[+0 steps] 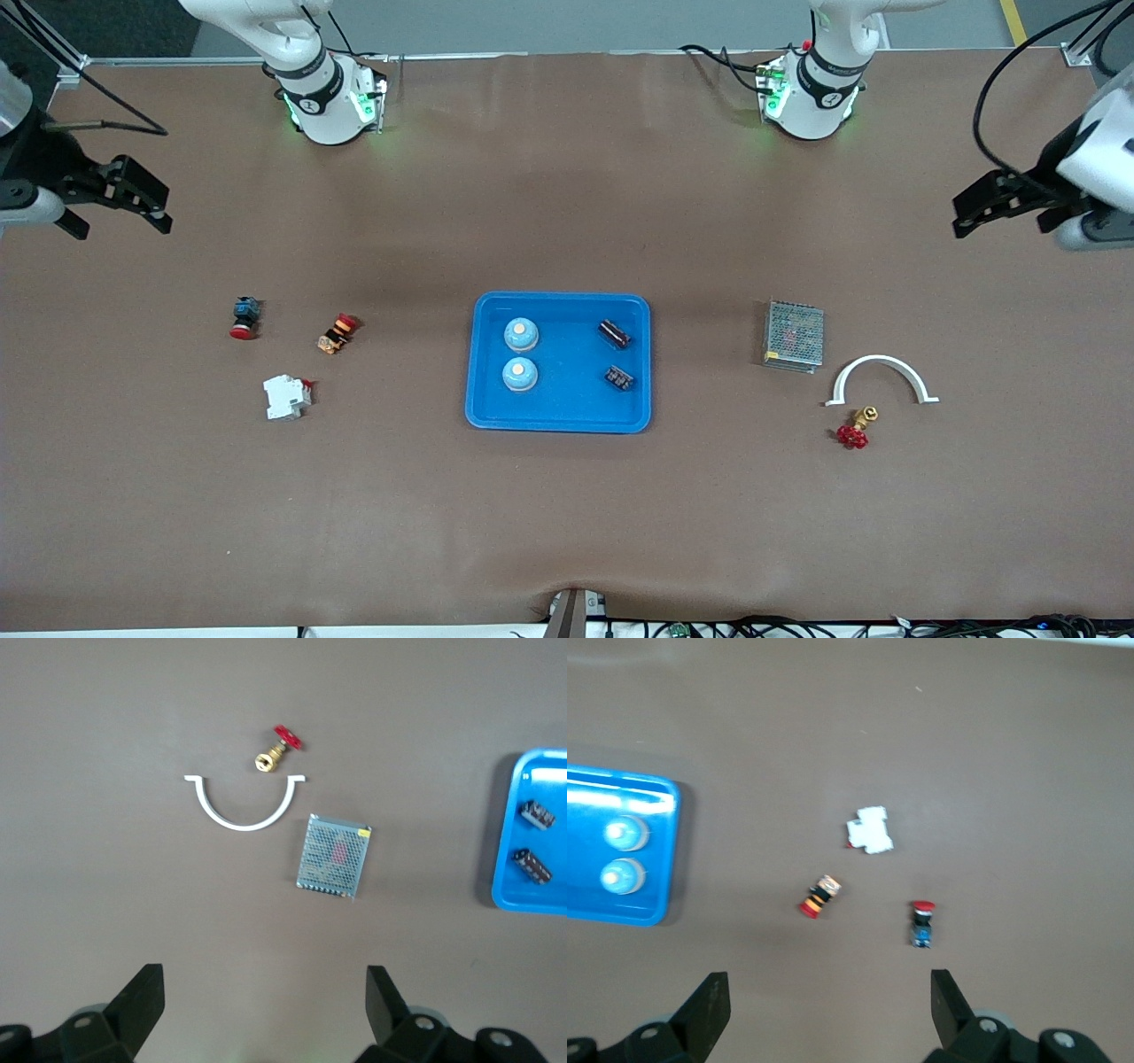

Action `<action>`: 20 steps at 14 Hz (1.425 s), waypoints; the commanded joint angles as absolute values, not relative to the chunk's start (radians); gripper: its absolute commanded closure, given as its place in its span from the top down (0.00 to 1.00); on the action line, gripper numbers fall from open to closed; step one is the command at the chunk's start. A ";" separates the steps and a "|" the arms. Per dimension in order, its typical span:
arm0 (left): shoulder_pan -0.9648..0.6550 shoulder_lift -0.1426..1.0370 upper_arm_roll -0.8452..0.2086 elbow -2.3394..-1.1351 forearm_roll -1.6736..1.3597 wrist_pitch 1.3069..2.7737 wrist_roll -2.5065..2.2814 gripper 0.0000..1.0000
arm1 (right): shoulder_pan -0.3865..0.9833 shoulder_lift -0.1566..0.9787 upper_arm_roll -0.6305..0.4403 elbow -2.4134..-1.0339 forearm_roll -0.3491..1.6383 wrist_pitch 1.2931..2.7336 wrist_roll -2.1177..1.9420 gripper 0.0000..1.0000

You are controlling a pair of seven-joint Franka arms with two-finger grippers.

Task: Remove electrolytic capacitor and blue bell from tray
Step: 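Move the left gripper and the right gripper toward the blue tray, then grasp a brown capacitor with the left gripper while the right gripper grasps a bell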

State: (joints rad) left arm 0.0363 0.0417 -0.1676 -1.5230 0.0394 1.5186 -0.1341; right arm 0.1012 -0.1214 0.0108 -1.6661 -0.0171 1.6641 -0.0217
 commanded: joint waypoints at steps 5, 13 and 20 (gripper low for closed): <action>-0.060 0.162 -0.201 -1.568 0.061 1.620 -0.280 1.00 | 0.382 -0.068 0.006 -1.641 -0.015 1.707 0.246 1.00; -0.193 0.320 -0.210 -1.643 0.048 1.838 -0.728 1.00 | 0.581 0.169 0.006 -1.638 -0.028 1.948 0.538 1.00; -0.323 0.489 -0.212 -1.626 0.043 2.067 -1.104 0.76 | 0.606 0.342 0.006 -1.638 -0.020 2.025 0.526 1.00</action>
